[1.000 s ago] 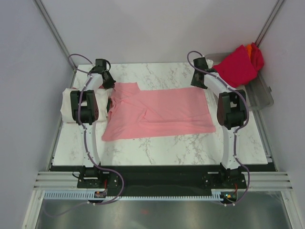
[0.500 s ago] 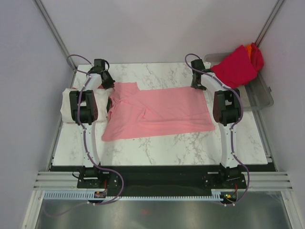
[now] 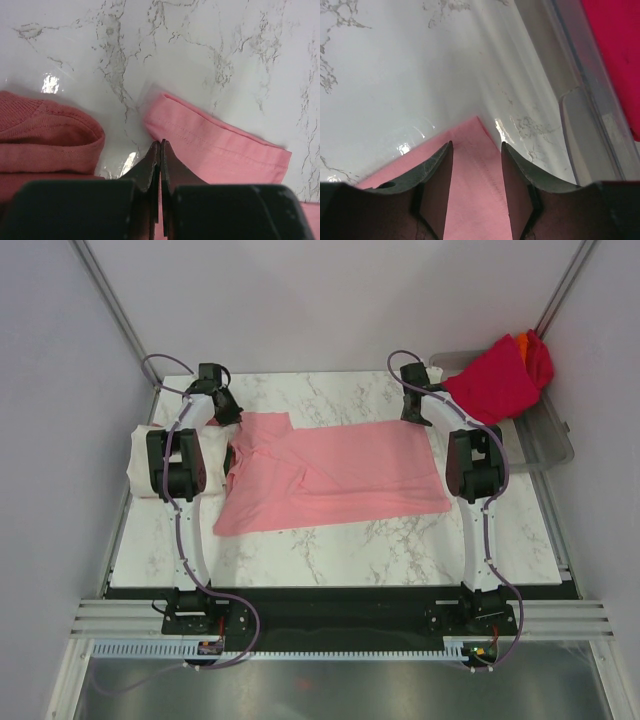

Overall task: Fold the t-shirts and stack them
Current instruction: Fold the tshirt

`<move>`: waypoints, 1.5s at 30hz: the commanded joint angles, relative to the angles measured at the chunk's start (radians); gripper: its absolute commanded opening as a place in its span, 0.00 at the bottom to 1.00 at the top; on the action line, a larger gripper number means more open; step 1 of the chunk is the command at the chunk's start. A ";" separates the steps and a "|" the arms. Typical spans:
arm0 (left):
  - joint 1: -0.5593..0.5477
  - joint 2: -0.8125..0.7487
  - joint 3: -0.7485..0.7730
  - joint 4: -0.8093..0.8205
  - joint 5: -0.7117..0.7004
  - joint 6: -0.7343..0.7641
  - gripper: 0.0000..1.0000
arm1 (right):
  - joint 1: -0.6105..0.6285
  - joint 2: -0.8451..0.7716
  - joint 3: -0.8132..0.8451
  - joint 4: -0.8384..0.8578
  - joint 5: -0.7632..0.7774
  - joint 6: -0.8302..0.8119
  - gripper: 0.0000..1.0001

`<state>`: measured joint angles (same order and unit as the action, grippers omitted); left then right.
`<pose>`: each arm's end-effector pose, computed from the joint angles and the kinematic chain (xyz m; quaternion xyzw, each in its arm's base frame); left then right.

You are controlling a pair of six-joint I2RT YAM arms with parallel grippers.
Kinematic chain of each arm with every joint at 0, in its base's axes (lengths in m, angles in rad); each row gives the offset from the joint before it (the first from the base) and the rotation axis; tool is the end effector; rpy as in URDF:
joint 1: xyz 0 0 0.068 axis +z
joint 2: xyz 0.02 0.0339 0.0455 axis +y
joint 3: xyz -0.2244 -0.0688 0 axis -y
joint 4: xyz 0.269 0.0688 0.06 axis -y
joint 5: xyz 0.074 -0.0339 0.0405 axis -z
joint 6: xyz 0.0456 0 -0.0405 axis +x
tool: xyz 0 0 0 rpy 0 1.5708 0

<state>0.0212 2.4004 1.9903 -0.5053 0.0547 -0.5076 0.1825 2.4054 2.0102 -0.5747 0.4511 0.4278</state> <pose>0.5289 0.0087 0.1180 -0.2388 0.9158 -0.1026 0.3060 0.5176 0.0753 0.1211 0.1796 0.9159 -0.1171 0.3393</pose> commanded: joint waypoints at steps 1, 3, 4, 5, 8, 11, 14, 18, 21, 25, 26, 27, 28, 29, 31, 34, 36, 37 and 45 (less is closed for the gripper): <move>-0.004 -0.032 0.030 0.033 0.002 -0.011 0.02 | -0.008 0.007 0.021 0.036 0.015 -0.015 0.51; -0.007 -0.033 0.027 0.033 0.002 -0.011 0.02 | -0.011 0.021 0.024 0.038 0.012 -0.012 0.49; -0.009 -0.034 0.025 0.033 0.002 -0.011 0.02 | -0.011 0.035 0.027 0.036 0.009 -0.012 0.47; -0.009 -0.035 0.025 0.033 0.002 -0.012 0.02 | -0.011 0.043 0.027 0.038 0.005 -0.009 0.45; -0.009 -0.040 0.022 0.031 0.000 -0.009 0.02 | -0.014 0.061 0.028 0.035 -0.006 -0.004 0.41; -0.009 -0.052 0.016 0.030 0.000 -0.006 0.02 | -0.014 0.061 0.025 0.032 -0.012 -0.003 0.27; -0.023 -0.064 0.002 0.028 -0.012 -0.003 0.02 | -0.014 0.052 0.021 0.032 -0.023 -0.009 0.09; -0.047 -0.073 -0.002 0.027 -0.013 -0.003 0.02 | -0.011 0.021 0.021 0.019 -0.057 -0.027 0.00; -0.053 -0.079 0.001 0.025 -0.012 -0.002 0.02 | -0.011 -0.035 -0.011 0.024 -0.040 -0.029 0.00; -0.058 -0.124 -0.015 0.024 -0.042 0.007 0.02 | -0.011 -0.109 -0.040 0.029 -0.023 -0.032 0.00; -0.058 -0.133 -0.018 0.022 -0.047 0.011 0.02 | -0.012 -0.118 -0.047 0.029 -0.020 -0.034 0.00; -0.058 -0.144 -0.019 0.022 -0.050 0.012 0.02 | -0.011 -0.126 -0.054 0.029 -0.020 -0.032 0.00; -0.058 -0.162 -0.025 0.018 -0.052 0.015 0.02 | -0.011 -0.141 -0.067 0.029 -0.020 -0.032 0.00; -0.058 -0.175 -0.030 0.019 -0.053 0.017 0.02 | -0.011 -0.149 -0.073 0.029 -0.022 -0.031 0.00; -0.058 -0.202 -0.047 0.019 -0.052 0.017 0.02 | -0.011 -0.172 -0.097 0.033 -0.038 -0.021 0.00; -0.061 -0.245 -0.074 0.019 -0.050 0.024 0.02 | -0.011 -0.212 -0.145 0.052 -0.057 -0.012 0.00; -0.067 -0.262 -0.088 0.022 -0.053 0.029 0.02 | -0.012 -0.235 -0.183 0.061 -0.074 -0.011 0.00; -0.067 -0.276 -0.099 0.022 -0.053 0.027 0.02 | -0.011 -0.253 -0.194 0.071 -0.077 -0.009 0.00; -0.089 -0.314 -0.134 0.040 -0.042 0.064 0.02 | -0.011 -0.319 -0.278 0.073 -0.121 -0.006 0.00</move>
<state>-0.0547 2.1551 1.8767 -0.4976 0.0265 -0.4988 0.1738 2.1681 1.7729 -0.5171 0.3588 0.4145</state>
